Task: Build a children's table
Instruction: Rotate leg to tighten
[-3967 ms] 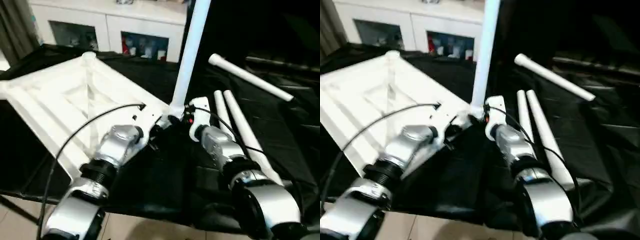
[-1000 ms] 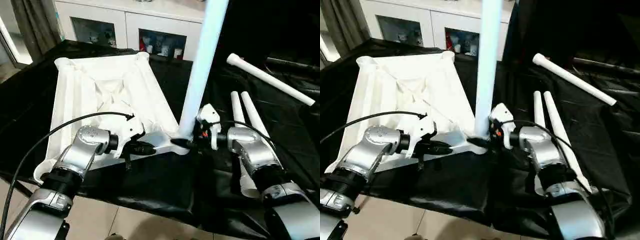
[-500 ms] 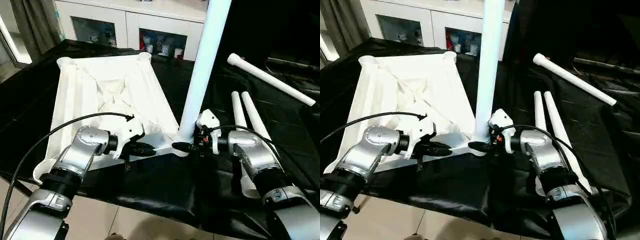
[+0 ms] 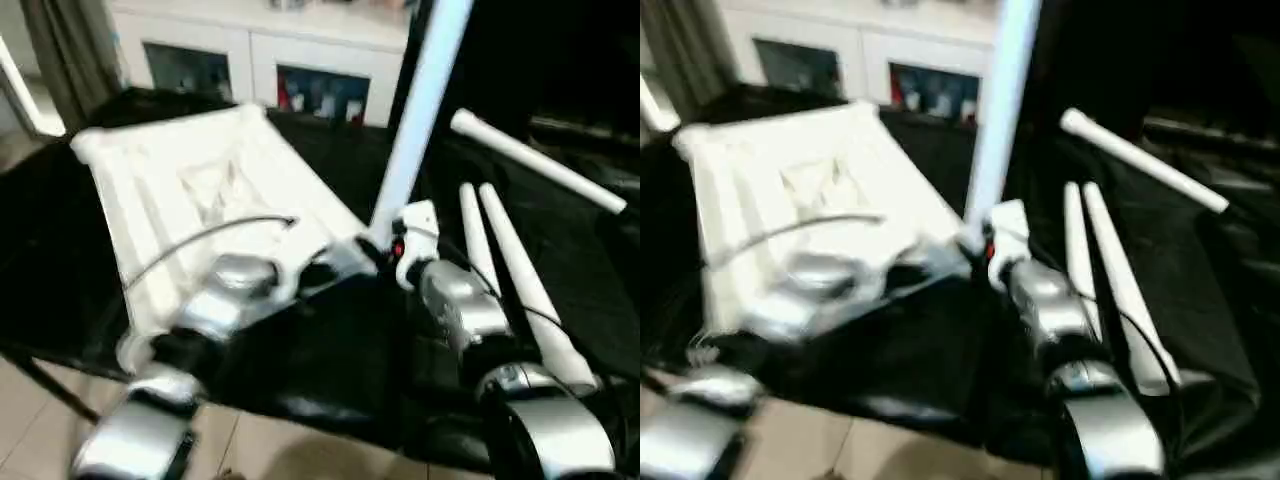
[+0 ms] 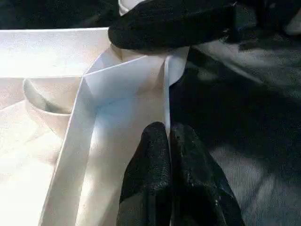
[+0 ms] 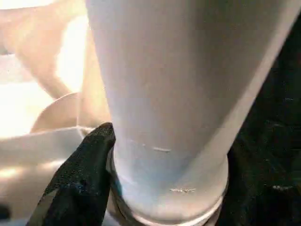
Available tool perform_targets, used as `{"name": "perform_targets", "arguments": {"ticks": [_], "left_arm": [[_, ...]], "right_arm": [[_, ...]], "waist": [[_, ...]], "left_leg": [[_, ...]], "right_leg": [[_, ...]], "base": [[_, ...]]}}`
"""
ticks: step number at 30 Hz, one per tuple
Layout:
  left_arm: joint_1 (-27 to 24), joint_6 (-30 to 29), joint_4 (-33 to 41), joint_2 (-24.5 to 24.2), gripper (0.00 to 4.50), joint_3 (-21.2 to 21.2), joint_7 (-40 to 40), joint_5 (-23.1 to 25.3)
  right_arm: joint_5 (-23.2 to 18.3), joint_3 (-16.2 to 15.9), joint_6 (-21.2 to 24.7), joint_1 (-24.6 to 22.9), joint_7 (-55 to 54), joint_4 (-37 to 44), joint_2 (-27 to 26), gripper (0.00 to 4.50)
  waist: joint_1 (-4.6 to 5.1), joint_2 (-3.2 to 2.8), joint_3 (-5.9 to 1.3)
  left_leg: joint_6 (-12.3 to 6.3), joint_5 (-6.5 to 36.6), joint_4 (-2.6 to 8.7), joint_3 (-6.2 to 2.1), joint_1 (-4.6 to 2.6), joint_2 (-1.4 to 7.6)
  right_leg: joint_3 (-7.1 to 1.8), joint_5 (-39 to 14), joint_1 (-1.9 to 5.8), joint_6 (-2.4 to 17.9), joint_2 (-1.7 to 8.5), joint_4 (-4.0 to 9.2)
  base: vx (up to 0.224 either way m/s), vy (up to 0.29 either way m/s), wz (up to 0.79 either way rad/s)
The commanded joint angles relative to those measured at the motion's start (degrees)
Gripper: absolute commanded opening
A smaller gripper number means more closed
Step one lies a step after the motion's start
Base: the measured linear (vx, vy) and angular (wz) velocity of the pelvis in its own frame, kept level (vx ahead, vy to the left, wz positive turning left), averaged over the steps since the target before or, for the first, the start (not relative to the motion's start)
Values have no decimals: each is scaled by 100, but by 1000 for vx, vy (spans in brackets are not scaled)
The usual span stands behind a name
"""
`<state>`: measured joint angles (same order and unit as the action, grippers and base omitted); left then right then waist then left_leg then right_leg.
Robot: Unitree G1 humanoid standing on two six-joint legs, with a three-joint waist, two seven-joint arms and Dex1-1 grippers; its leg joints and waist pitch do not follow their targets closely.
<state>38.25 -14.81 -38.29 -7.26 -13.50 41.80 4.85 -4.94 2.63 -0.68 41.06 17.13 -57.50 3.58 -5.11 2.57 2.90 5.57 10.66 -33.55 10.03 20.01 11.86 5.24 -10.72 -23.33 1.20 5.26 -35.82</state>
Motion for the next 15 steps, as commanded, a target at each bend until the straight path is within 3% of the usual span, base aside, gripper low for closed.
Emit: {"name": "perform_targets", "arguments": {"ticks": [1,3,8,12,15], "left_arm": [[48,69,-138,159,0,246,-672,-68],[58,125,-154,152,0,217,-633,-34],[9,353,-26,-137,0,183,-253,-36],[-92,429,127,-351,0,151,96,-82],[-261,963,286,-708,0,92,965,-261]], "right_arm": [[40,-166,97,-126,169,-291,-295,277],[2,-135,32,-104,270,-282,-321,332],[-165,-53,-47,1,985,-77,-78,383],[-246,-107,20,-16,1655,170,214,383],[-176,-361,-55,-174,2680,509,688,383]], "waist": [[10,86,-338],[2,60,-340],[29,81,-336],[44,89,-344],[35,96,-357]], "left_leg": [[-196,1150,387,5,32,101],[-218,1112,390,1,27,112],[-256,1169,403,-20,77,104],[-355,1027,380,-13,71,117],[-475,791,361,-5,90,120]], "right_leg": [[-293,-1847,289,793,320,540],[-299,-1798,278,784,330,534],[-285,-1925,320,719,336,537],[-289,-1704,314,823,338,523],[-292,-1301,336,943,332,474]], "base": [[0,0,0],[0,0,0],[0,0,0],[0,0,0],[0,0,0]]}}
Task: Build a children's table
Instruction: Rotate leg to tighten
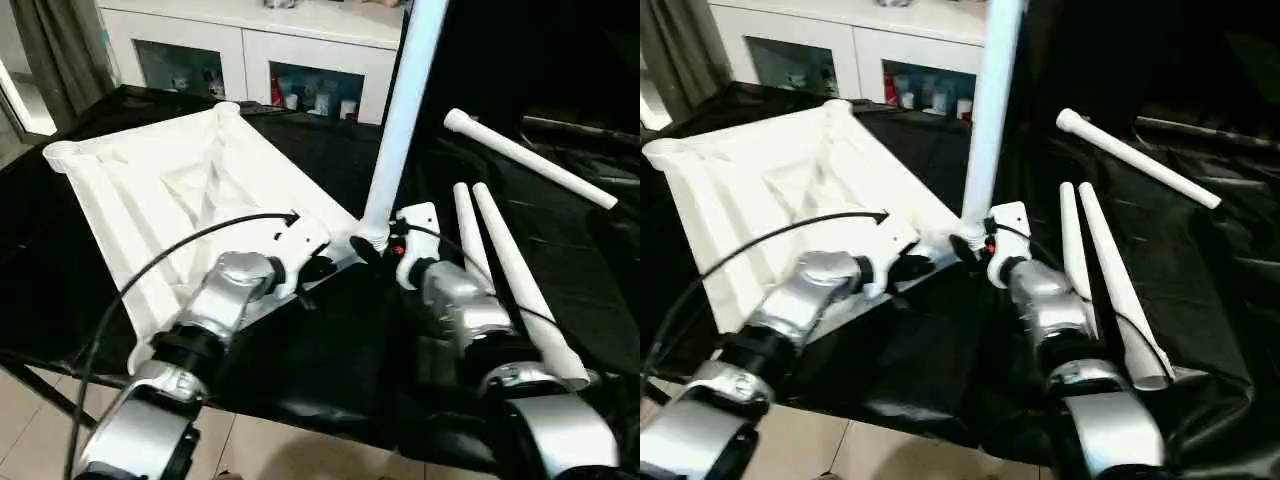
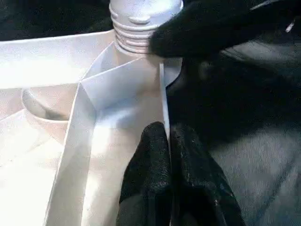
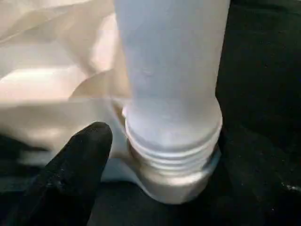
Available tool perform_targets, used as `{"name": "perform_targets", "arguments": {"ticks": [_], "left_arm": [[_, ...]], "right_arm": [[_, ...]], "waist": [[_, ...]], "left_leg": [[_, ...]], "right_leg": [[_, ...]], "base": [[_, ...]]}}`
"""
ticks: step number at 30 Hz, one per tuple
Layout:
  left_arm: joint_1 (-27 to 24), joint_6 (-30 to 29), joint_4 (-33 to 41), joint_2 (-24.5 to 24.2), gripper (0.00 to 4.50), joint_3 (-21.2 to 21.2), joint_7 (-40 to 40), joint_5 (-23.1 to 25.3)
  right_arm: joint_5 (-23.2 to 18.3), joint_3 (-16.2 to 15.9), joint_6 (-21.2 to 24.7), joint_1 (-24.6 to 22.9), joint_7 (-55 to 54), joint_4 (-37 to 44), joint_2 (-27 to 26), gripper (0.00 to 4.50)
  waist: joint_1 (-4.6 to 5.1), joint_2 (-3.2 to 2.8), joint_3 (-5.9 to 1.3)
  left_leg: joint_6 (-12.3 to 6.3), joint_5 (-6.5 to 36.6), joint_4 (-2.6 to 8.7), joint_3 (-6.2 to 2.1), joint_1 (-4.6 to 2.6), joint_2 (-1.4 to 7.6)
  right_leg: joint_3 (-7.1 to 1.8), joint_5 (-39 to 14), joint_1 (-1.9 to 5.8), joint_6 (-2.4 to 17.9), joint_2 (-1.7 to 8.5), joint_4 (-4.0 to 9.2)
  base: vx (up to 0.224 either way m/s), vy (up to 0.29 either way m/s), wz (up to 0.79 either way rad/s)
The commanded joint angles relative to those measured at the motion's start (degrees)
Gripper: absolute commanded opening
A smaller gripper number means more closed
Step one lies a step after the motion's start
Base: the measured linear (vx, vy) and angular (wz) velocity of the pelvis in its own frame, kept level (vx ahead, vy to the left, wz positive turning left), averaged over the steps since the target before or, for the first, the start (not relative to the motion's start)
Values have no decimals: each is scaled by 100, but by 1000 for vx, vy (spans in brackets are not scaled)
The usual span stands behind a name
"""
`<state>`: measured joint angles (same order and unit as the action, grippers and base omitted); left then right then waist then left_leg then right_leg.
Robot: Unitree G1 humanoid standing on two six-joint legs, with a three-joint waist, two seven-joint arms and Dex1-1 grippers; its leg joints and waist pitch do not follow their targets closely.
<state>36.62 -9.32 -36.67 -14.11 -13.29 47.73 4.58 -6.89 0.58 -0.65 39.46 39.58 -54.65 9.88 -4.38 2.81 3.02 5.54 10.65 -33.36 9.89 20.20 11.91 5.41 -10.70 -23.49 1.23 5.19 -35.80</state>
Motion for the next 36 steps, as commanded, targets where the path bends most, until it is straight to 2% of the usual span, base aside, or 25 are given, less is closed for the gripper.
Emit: {"name": "perform_targets", "arguments": {"ticks": [1,3,4,7,9,11,13,16,19,21,22,25,28,30,32,33,34,36], "left_arm": [[-123,481,146,-80,0,59,510,-272],[-208,524,292,-249,0,20,963,-428],[-248,574,369,-344,0,-10,1213,-510],[-299,527,491,-430,0,-34,1485,-628],[-349,516,579,-466,0,-25,1711,-735],[-407,495,670,-507,0,-32,1922,-815],[-421,527,667,-525,0,-24,1959,-809],[-436,521,671,-553,0,-3,1967,-792],[-444,514,674,-554,0,8,1977,-788],[-461,499,695,-566,0,16,1999,-781],[-466,495,698,-571,0,23,2000,-768],[-477,489,698,-591,0,23,1984,-723],[-452,480,603,-572,0,26,1804,-625],[-352,335,404,-428,0,78,1325,-484],[-287,223,292,-306,0,140,1022,-444],[-179,32,132,-89,0,224,507,-376],[-107,-102,21,45,0,256,164,-307],[4,-287,-180,269,0,317,-417,-207]], "right_arm": [[52,-196,-97,-33,550,248,118,383],[-10,-246,-76,-93,1013,380,234,383],[-15,-307,-97,-115,1275,436,283,383],[2,-435,-140,-151,1622,515,327,383],[4,-544,-114,-200,1875,625,360,383],[54,-657,-121,-249,2082,688,392,383],[146,-726,-195,-272,2148,657,404,358],[167,-718,-241,-265,2183,590,401,339],[178,-711,-251,-249,2178,557,406,310],[169,-733,-246,-254,2199,564,425,305],[170,-742,-248,-256,2206,561,430,284],[220,-770,-295,-270,2189,514,437,278],[243,-715,-239,-290,1950,413,380,274],[299,-562,-159,-256,1229,135,224,274],[341,-483,-98,-229,760,-30,120,273],[354,-358,-20,-175,60,-238,-60,273],[333,-266,55,-134,-368,-356,-184,273],[318,-164,168,-73,-978,-496,-384,273]], "waist": [[-47,67,-370],[-64,41,-376],[-64,44,-380],[-91,28,-391],[-104,25,-390],[-116,42,-381],[-121,52,-366],[-118,65,-349],[-107,72,-346],[-103,81,-352],[-103,74,-359],[-97,76,-363],[-97,80,-357],[-82,68,-340],[-70,67,-318],[-68,34,-323],[-54,29,-299],[-50,49,-308]], "left_leg": [[-491,766,338,11,62,116],[-494,728,338,8,36,135],[-517,654,341,5,54,152],[-562,552,318,31,18,158],[-584,520,314,38,27,153],[-576,597,317,40,37,156],[-505,735,329,40,37,154],[-395,872,345,27,43,149],[-338,907,352,20,35,148],[-350,849,349,20,44,149],[-364,795,347,17,47,152],[-414,708,338,22,50,144],[-410,761,338,25,50,139],[-347,816,353,22,42,143],[-223,1010,373,18,13,135],[-144,1066,378,6,3,136],[-79,1197,400,3,-12,134],[-6,1299,393,1,-46,121]], "right_leg": [[-308,-1259,344,975,340,466],[-311,-1117,338,1075,346,439],[-313,-958,348,1160,348,404],[-324,-487,325,1378,333,344],[-321,-323,335,1449,321,323],[-316,-412,347,1434,330,333],[-320,-758,339,1338,344,371],[-326,-1207,335,1173,359,419],[-328,-1444,319,1060,359,444],[-330,-1358,325,1066,354,430],[-328,-1256,329,1086,352,414],[-326,-1062,330,1143,343,394],[-324,-1178,330,1125,346,412],[-327,-1345,311,1082,347,435],[-325,-1795,296,969,357,490],[-328,-1985,299,902,364,499],[-325,-2152,275,864,355,537],[-327,-2367,269,778,357,563]], "base": [[0,0,0],[0,0,0],[0,0,0],[0,0,0],[0,0,0],[0,0,0],[0,0,0],[0,0,0],[0,0,0],[0,0,0],[0,0,0],[0,0,0],[0,0,0],[0,0,0],[0,0,0],[0,0,0],[0,0,0],[0,0,0]]}}
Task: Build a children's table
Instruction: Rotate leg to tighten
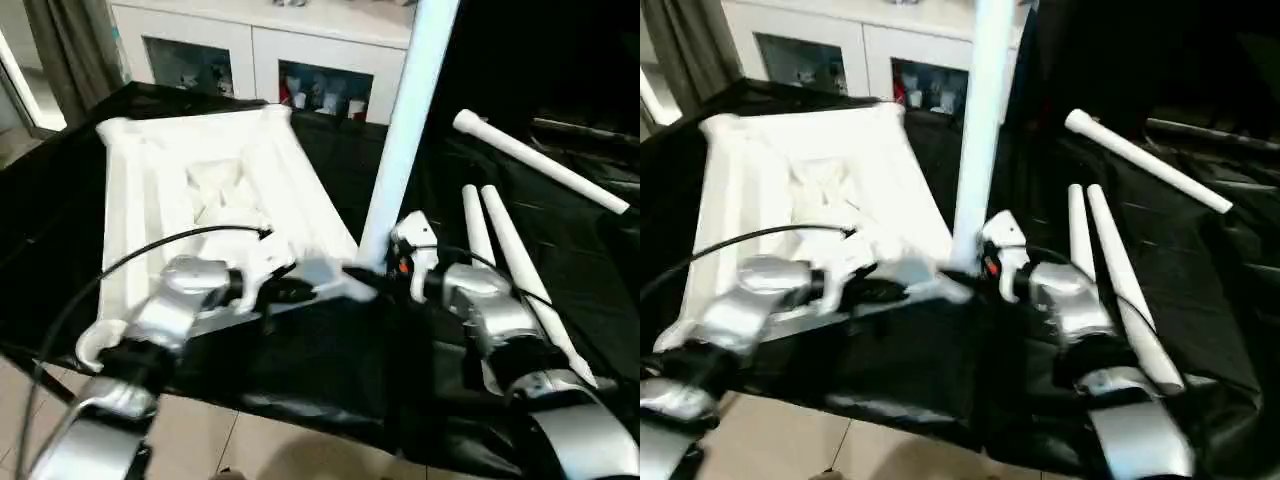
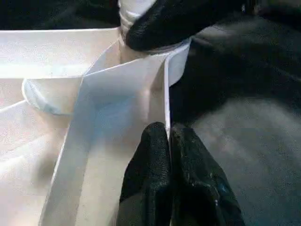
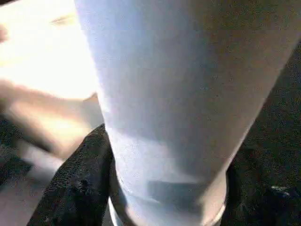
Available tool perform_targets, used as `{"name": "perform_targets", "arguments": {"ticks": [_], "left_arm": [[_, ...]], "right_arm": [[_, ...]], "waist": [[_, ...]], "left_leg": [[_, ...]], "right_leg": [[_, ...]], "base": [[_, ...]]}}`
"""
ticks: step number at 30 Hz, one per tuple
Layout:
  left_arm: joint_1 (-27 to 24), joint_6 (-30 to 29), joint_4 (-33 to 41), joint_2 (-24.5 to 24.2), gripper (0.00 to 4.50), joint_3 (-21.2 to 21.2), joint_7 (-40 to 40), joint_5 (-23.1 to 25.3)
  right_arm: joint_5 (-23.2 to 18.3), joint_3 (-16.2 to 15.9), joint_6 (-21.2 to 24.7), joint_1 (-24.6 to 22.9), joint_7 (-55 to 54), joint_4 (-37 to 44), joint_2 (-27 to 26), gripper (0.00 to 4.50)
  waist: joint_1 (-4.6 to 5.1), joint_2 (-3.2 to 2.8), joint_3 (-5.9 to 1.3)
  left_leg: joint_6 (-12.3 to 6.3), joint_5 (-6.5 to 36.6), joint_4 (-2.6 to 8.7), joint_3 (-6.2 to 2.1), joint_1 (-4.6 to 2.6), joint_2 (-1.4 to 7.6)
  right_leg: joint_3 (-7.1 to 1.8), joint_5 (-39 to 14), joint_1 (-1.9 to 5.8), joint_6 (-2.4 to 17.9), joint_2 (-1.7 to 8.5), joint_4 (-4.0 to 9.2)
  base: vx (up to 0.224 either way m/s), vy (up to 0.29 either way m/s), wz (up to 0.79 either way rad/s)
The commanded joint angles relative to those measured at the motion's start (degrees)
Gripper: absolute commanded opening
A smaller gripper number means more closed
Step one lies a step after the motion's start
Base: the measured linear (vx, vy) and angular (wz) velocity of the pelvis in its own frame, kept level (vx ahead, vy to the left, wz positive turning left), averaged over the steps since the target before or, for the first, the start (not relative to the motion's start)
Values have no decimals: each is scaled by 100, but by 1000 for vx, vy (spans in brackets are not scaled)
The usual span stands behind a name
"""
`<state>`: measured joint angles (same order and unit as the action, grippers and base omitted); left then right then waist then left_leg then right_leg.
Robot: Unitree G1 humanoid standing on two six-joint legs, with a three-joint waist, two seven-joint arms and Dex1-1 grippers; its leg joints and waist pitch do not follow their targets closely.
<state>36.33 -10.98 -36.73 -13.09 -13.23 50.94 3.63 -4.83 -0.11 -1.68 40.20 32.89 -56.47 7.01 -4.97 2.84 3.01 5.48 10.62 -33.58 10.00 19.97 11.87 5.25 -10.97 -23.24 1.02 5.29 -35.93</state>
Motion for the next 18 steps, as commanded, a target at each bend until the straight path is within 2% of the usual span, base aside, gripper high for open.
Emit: {"name": "perform_targets", "arguments": {"ticks": [1,3,4,7,8,9,10,12,13,15,17,18], "left_arm": [[100,-243,-297,332,0,347,-1005,-108],[200,-292,-437,553,0,332,-1372,-28],[239,-298,-495,630,0,316,-1475,6],[352,-230,-649,745,0,270,-1668,113],[384,-220,-682,763,0,254,-1693,132],[384,-220,-682,763,0,254,-1693,132],[401,-150,-660,710,0,195,-1587,165],[374,-67,-582,615,0,123,-1424,195],[319,14,-445,520,0,75,-1167,155],[247,88,-290,398,0,88,-895,66],[220,186,-234,330,0,81,-764,46],[200,211,-209,269,0,78,-658,32]], "right_arm": [[91,-13,340,-91,-759,-406,-247,273],[-21,145,455,27,-1257,-521,-493,273],[-55,201,477,75,-1417,-564,-585,273],[-9,150,287,166,-1387,-588,-781,273],[3,136,220,191,-1299,-582,-828,329],[3,136,220,191,-1299,-582,-828,343],[136,16,1,216,-1136,-524,-795,343],[152,-5,-59,230,-1005,-487,-735,350],[86,19,-7,235,-741,-419,-639,364],[129,-64,-66,202,-362,-291,-444,386],[132,-79,-101,183,-174,-231,-329,389],[122,-99,-162,159,47,-174,-224,389]], "waist": [[5,22,-321],[10,23,-313],[6,23,-327],[-8,14,-341],[-13,23,-347],[-12,18,-347],[-14,51,-347],[-4,24,-350],[33,67,-350],[54,58,-345],[64,74,-348],[63,72,-348]], "left_leg": [[-17,1297,410,-8,-23,126],[-58,1313,416,-8,1,115],[-59,1316,415,-11,-12,109],[-112,1262,409,-4,-1,116],[-149,1239,406,0,5,115],[-160,1219,408,-2,14,117],[-189,1196,407,-1,28,119],[-179,1205,414,-18,52,123],[-193,1131,426,-35,113,109],[-221,1175,410,-25,65,119],[-290,1109,400,-20,87,124],[-320,1046,397,-15,75,125]], "right_leg": [[-317,-2304,246,796,353,585],[-310,-2288,252,741,339,595],[-307,-2303,243,705,339,597],[-307,-1955,244,754,329,576],[-309,-1846,255,790,330,562],[-310,-1802,261,809,334,555],[-304,-1773,268,816,335,551],[-299,-1781,284,805,339,539],[-284,-1805,336,734,337,534],[-294,-1826,295,779,342,550],[-299,-1714,316,856,349,535],[-299,-1624,307,895,344,529]], "base": [[0,0,0],[0,0,0],[0,0,0],[0,0,0],[0,0,0],[0,0,0],[0,0,0],[0,0,0],[0,0,0],[0,0,0],[0,0,0],[0,0,0]]}}
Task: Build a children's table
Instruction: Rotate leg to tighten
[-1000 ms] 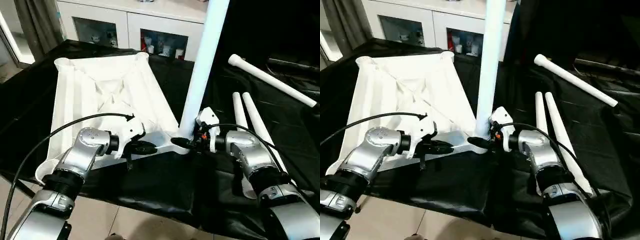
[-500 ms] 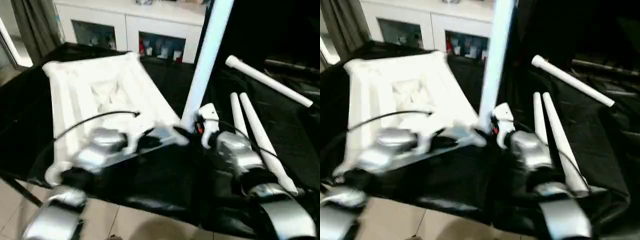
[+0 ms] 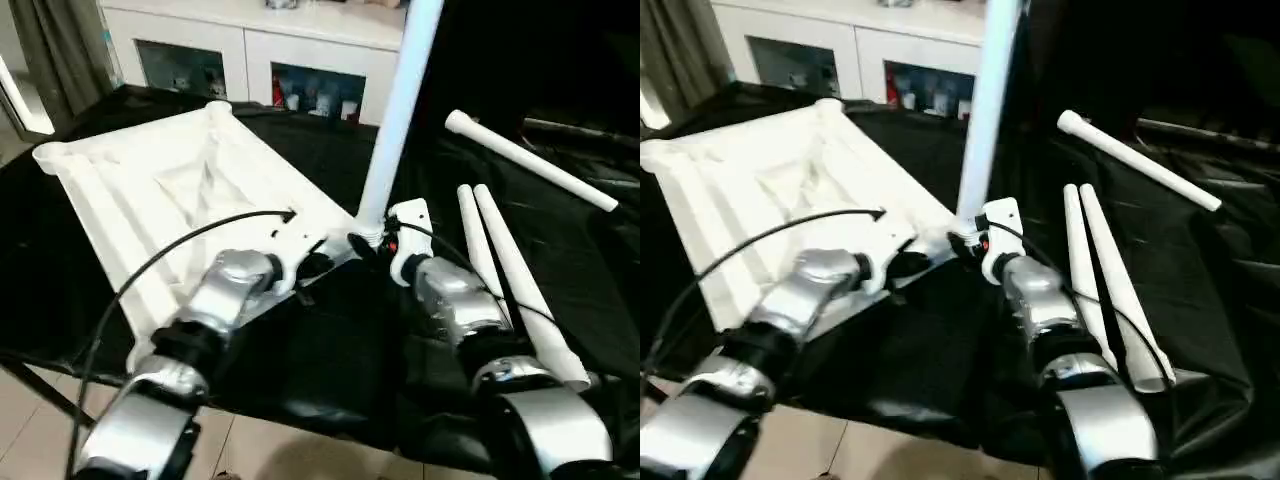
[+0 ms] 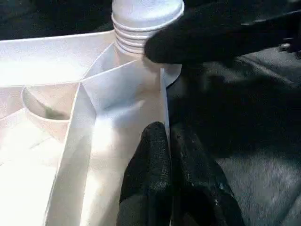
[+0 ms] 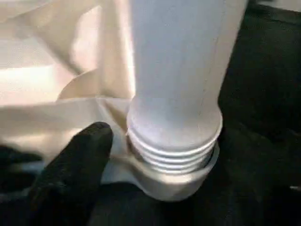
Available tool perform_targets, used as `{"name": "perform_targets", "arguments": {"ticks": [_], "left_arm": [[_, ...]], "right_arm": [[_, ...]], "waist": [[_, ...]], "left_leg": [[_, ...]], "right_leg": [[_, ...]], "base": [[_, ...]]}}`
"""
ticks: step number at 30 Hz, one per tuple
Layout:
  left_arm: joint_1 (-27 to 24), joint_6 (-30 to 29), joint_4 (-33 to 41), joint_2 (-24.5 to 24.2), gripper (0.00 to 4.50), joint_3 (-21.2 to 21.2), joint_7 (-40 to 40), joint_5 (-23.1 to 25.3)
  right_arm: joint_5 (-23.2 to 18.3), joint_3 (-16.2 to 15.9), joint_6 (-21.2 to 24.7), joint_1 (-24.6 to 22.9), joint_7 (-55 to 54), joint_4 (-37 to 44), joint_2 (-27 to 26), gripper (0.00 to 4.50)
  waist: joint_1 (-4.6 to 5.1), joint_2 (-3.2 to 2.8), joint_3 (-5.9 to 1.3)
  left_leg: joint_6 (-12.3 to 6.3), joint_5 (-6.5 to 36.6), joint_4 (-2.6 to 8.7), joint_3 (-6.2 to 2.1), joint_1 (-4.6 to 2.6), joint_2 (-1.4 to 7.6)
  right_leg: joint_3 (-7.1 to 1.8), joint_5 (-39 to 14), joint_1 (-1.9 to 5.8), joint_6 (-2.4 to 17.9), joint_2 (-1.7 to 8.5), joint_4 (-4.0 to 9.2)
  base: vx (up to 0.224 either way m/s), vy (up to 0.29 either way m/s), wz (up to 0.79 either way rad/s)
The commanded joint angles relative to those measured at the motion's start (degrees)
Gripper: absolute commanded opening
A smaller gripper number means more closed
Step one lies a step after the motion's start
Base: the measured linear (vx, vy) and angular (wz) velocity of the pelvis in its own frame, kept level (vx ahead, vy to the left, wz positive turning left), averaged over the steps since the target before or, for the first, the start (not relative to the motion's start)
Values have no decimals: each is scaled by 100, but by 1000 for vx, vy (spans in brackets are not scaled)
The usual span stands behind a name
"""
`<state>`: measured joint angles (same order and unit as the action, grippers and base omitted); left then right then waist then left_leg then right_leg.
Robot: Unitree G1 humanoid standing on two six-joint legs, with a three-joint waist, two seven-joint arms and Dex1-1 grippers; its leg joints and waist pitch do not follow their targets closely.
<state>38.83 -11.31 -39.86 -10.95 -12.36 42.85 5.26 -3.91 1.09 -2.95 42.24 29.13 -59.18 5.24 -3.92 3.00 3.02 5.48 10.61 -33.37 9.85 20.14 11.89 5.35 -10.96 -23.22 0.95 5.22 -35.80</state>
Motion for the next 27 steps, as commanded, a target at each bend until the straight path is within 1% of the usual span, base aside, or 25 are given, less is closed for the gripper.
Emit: {"name": "perform_targets", "arguments": {"ticks": [1,2,4,5,6,7,8,9,10,11,12,13,14,15,16,17,19,21,22,23,26,27], "left_arm": [[-115,371,192,-93,0,-1,472,-217],[-150,415,242,-182,0,1,663,-268],[-195,533,300,-290,0,-22,909,-333],[-286,629,447,-413,0,-53,1275,-469],[-286,629,447,-413,0,-53,1275,-469],[-332,653,534,-469,0,-64,1453,-537],[-411,658,681,-574,0,-117,1820,-647],[-411,658,681,-574,0,-117,1820,-647],[-469,630,795,-654,0,-172,2078,-697],[-506,611,864,-698,0,-188,2191,-724],[-541,608,922,-736,0,-198,2293,-752],[-547,611,931,-742,0,-199,2314,-759],[-565,601,958,-761,0,-202,2408,-800],[-575,590,966,-775,0,-205,2475,-823],[-582,585,968,-785,0,-205,2508,-832],[-597,592,979,-797,0,-197,2497,-814],[-618,597,979,-811,0,-184,2468,-764],[-625,590,977,-816,0,-176,2468,-752],[-623,589,974,-815,0,-174,2463,-749],[-612,582,963,-810,0,-162,2443,-742],[-594,593,925,-805,0,-146,2407,-728],[-590,605,908,-806,0,-145,2395,-720]], "right_arm": [[-18,-250,-95,-102,903,252,178,389],[-67,-258,-101,-139,1184,360,299,389],[-122,-258,-106,-174,1496,471,424,389],[-184,-288,-58,-219,1833,604,520,389],[-184,-288,-58,-219,1833,604,520,389],[-210,-308,-22,-242,2022,673,564,389],[-199,-417,2,-289,2378,761,645,389],[-199,-417,2,-289,2378,761,645,389],[-174,-498,-27,-315,2606,782,687,389],[-203,-521,-26,-327,2763,805,697,389],[-239,-537,-21,-339,2910,833,702,389],[-247,-539,-20,-342,2938,840,702,389],[-256,-544,-34,-344,2987,847,702,389],[-267,-539,-14,-349,3052,857,704,372],[-262,-543,-7,-355,3098,858,707,362],[-201,-577,-24,-378,3145,858,725,362],[-183,-602,-6,-424,3192,892,736,342],[-185,-618,13,-457,3234,916,741,318],[-183,-621,13,-460,3237,917,743,312],[-181,-640,19,-475,3255,929,753,307],[-169,-661,5,-480,3275,907,771,271],[-137,-681,-31,-480,3269,883,781,271]], "waist": [[-52,49,-359],[-49,51,-362],[-54,57,-364],[-50,54,-365],[-54,52,-376],[-54,52,-376],[-56,45,-377],[-69,37,-378],[-77,35,-375],[-88,27,-374],[-119,6,-368],[-136,11,-365],[-135,12,-360],[-137,-13,-359],[-130,-6,-358],[-127,4,-359],[-124,14,-354],[-129,39,-356],[-130,34,-355],[-129,48,-357],[-125,36,-356],[-125,39,-357]], "left_leg": [[-350,965,367,0,51,127],[-385,918,360,6,65,128],[-482,812,354,7,62,141],[-489,781,353,8,64,143],[-508,717,347,2,70,153],[-539,658,338,15,55,153],[-557,628,336,17,50,156],[-586,581,332,22,46,159],[-608,588,328,28,41,163],[-611,588,330,30,34,167],[-596,642,333,41,13,174],[-578,682,335,48,9,183],[-556,703,341,46,14,182],[-500,757,350,35,24,176],[-466,799,353,34,22,178],[-419,859,354,33,17,173],[-370,893,357,30,21,167],[-371,848,354,29,29,163],[-372,823,358,25,33,164],[-378,791,356,26,33,162],[-391,780,351,30,28,160],[-389,786,351,29,31,158]], "right_leg": [[-306,-1490,316,966,348,499],[-312,-1380,323,995,346,483],[-311,-1126,322,1104,346,451],[-312,-1071,321,1130,344,441],[-313,-928,338,1198,354,409],[-315,-791,320,1265,341,396],[-318,-732,317,1302,344,389],[-316,-616,322,1371,340,370],[-322,-522,316,1420,339,361],[-323,-505,313,1436,340,356],[-328,-517,302,1465,341,365],[-331,-484,303,1491,339,357],[-328,-512,306,1478,334,358],[-321,-615,317,1452,337,363],[-321,-674,313,1430,336,372],[-323,-770,316,1404,338,379],[-332,-909,318,1345,346,395],[-334,-944,323,1303,349,398],[-332,-944,325,1286,348,394],[-331,-953,323,1265,346,396],[-333,-927,313,1278,342,395],[-331,-952,317,1269,342,397]], "base": [[0,0,0],[0,0,0],[0,0,0],[0,0,0],[0,0,0],[0,0,0],[0,0,0],[0,0,0],[0,0,0],[0,0,0],[0,0,0],[0,0,0],[0,0,0],[0,0,0],[0,0,0],[0,0,0],[0,0,0],[0,0,0],[0,0,0],[0,0,0],[0,0,0],[0,0,0]]}}
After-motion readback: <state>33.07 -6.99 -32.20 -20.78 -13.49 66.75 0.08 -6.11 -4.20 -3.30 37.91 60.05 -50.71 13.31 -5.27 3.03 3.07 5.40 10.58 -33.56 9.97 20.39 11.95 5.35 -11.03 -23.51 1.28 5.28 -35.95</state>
